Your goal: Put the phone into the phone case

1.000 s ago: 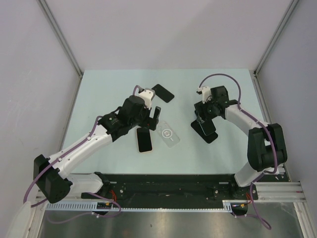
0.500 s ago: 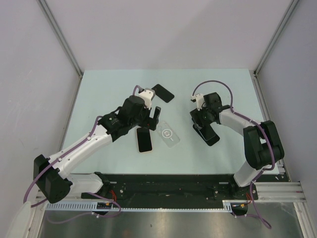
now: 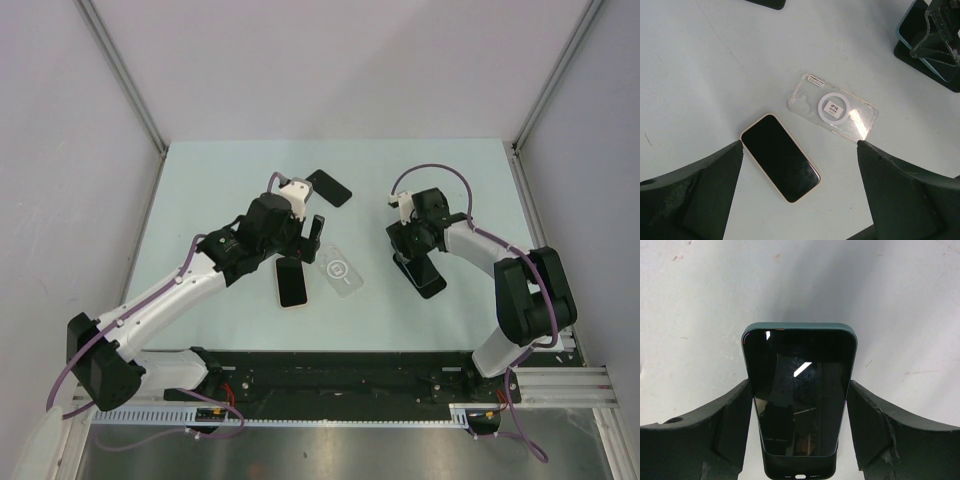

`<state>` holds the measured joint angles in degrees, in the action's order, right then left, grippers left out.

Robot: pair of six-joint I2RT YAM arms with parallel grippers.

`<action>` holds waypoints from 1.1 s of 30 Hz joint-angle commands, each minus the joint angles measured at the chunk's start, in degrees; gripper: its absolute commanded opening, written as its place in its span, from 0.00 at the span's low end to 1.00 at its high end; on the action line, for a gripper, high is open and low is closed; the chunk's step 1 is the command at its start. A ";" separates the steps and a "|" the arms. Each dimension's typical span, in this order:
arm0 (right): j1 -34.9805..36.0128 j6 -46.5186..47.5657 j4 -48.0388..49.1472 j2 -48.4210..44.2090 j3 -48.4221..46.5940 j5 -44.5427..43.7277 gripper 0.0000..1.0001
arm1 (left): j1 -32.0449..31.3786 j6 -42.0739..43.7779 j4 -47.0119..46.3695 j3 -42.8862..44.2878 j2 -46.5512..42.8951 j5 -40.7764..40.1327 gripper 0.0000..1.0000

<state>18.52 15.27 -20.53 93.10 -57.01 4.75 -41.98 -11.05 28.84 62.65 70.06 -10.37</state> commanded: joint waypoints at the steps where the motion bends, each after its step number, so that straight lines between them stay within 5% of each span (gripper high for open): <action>1: -0.33 -1.38 -1.70 -1.78 0.24 -1.94 0.53 | -0.12 -0.20 -0.71 -0.34 -1.77 -0.35 0.99; 18: 0.29 -1.29 -0.82 -2.57 2.70 -1.41 0.65 | -0.04 -0.46 -0.63 -0.69 -1.16 -1.23 0.99; 22: -0.86 -2.61 -1.09 -2.66 2.79 -0.71 0.52 | -0.04 -0.46 -0.63 -0.69 -0.98 -1.41 0.99; 33: -2.79 -5.24 -0.21 -8.63 0.94 3.50 0.40 | -0.12 -0.73 -0.63 -0.69 -0.63 -1.23 0.99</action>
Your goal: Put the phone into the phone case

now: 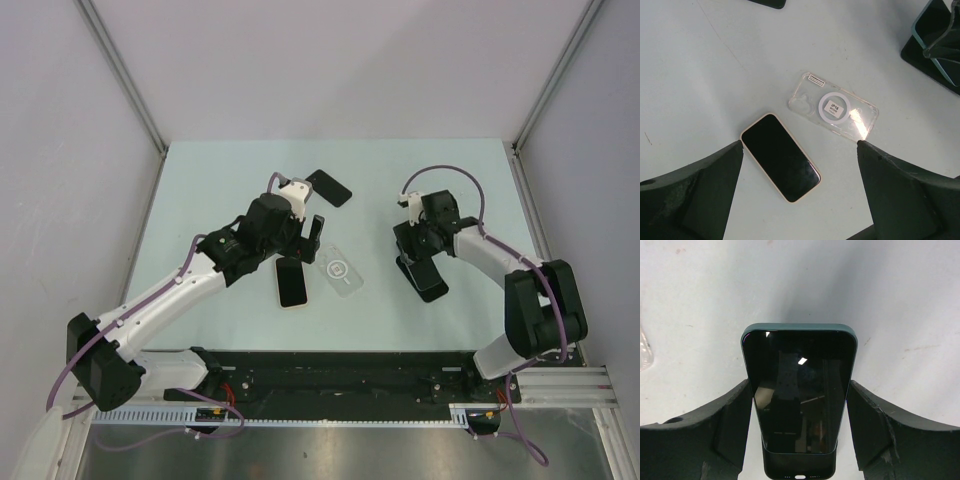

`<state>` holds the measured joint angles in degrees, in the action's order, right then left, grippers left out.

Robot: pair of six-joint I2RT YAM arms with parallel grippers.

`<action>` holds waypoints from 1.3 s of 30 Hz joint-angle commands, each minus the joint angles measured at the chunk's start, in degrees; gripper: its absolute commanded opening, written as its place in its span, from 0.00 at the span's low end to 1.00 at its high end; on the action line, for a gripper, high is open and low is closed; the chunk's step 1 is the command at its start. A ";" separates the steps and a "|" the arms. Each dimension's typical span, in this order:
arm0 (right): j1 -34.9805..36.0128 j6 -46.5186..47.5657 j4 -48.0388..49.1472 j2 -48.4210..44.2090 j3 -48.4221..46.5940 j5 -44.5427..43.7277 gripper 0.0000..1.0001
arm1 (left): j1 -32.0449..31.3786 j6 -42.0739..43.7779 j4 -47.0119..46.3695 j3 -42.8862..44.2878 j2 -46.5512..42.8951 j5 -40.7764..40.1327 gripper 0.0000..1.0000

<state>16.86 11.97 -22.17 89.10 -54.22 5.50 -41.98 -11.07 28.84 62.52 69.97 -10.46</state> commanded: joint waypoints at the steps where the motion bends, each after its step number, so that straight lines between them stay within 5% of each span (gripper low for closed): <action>1: -1.39 -2.03 0.56 -4.64 -2.90 3.11 0.39 | -0.12 -0.71 -0.63 -0.56 -0.72 -1.14 0.99; 7: -1.75 -1.24 -10.85 -4.55 -8.62 2.07 0.39 | -0.21 -0.88 -0.63 -0.65 -0.72 -1.32 0.99; 16: -2.54 -2.13 -15.53 -3.85 -9.42 -2.50 0.39 | -0.12 -0.97 -0.63 -0.56 -0.80 -0.97 0.99; 39: -1.57 2.53 -10.26 4.68 -8.63 -2.16 0.46 | -0.21 -0.97 -0.63 -0.56 -0.54 -1.41 0.99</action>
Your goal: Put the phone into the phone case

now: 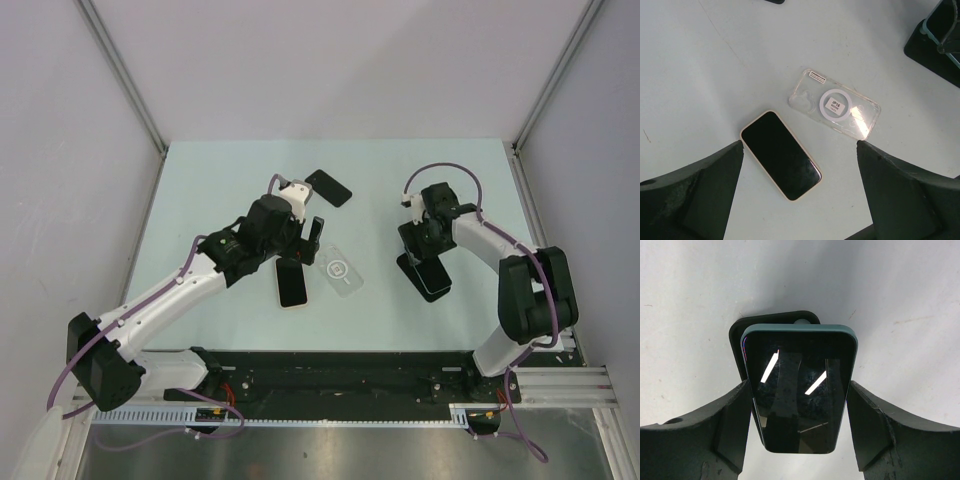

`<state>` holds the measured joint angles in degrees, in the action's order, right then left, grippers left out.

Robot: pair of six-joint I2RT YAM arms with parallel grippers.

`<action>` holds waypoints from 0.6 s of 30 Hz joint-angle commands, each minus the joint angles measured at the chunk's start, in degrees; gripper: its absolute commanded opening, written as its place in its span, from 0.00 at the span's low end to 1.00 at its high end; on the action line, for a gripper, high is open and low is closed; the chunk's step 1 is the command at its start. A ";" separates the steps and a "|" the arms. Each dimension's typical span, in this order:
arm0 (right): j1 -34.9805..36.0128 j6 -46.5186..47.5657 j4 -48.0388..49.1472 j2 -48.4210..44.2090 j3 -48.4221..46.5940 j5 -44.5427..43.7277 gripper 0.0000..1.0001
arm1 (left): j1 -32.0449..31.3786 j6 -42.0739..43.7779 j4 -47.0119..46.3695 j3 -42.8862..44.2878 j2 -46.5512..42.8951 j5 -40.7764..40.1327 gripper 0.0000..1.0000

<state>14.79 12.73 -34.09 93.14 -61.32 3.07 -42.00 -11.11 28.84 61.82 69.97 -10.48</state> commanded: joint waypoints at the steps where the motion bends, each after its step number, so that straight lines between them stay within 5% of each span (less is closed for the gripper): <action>1: 0.68 1.94 1.65 0.72 -1.44 0.18 0.47 | -0.19 -0.93 -0.63 0.14 -0.54 -1.38 0.99; 18: 2.17 2.47 1.04 2.48 0.15 0.27 0.48 | -0.19 -0.93 -0.45 0.23 -0.45 -1.65 0.99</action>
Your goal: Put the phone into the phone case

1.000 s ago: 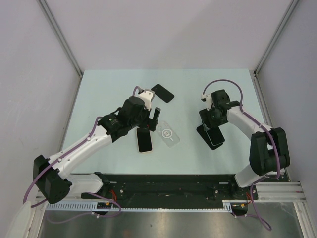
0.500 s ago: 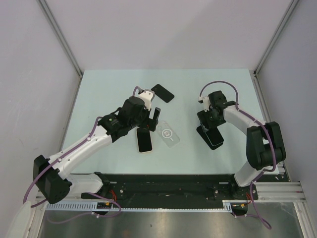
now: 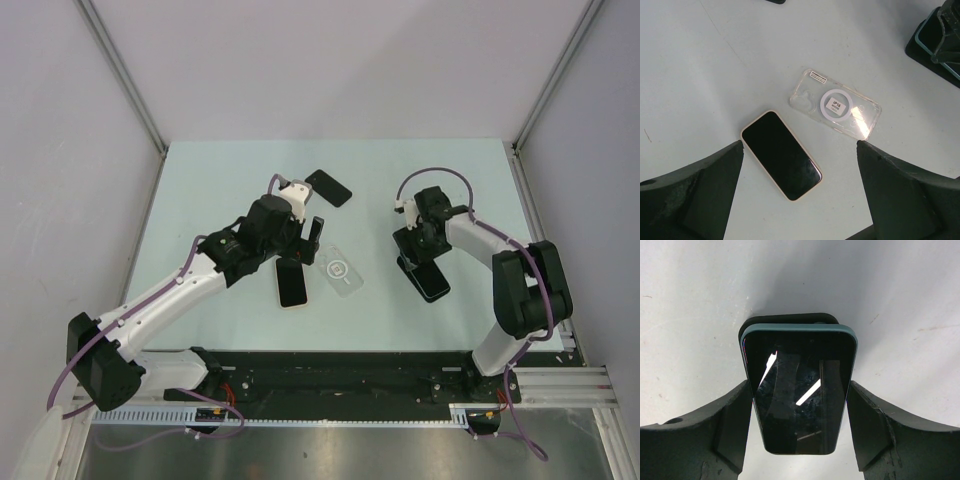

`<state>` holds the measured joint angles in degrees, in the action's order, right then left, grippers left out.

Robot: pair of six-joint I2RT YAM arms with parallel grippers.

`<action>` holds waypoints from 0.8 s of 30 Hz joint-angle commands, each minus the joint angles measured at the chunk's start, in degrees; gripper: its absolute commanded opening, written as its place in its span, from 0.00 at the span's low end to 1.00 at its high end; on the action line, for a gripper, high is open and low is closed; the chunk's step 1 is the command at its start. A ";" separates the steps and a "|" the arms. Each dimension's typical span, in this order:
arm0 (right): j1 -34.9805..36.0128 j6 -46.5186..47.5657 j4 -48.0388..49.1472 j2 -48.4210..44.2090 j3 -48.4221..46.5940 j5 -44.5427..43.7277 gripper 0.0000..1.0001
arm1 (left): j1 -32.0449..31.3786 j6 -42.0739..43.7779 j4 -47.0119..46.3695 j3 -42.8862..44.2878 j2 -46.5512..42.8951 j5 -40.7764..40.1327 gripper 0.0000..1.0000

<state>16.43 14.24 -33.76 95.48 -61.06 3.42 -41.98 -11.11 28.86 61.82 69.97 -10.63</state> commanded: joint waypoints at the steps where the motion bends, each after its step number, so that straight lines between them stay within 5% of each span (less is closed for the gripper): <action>1: 0.54 1.05 0.62 0.06 0.06 -0.60 0.49 | -0.21 -0.93 -0.39 0.23 -0.45 -1.58 0.98; 14: 1.77 2.11 0.89 -1.17 1.47 -2.28 0.67 | -0.21 -0.93 -0.47 0.23 -0.45 -1.58 0.98; 20: 1.94 1.67 0.27 -3.19 1.56 -3.07 0.84 | -0.12 -0.93 -0.56 0.14 -0.54 -1.50 0.99; 22: 2.03 1.58 -0.08 -4.24 1.56 -2.37 1.00 | -0.21 -1.01 -0.47 0.14 -0.54 -1.41 0.98; 24: 2.12 1.76 -0.52 -4.69 1.56 -1.58 1.00 | -0.21 -1.01 -0.47 0.05 -0.72 -1.41 0.98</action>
<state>18.17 15.38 -33.74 94.32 -59.42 1.45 -42.00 -11.11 28.86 61.82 69.97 -11.00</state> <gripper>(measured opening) 0.983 0.985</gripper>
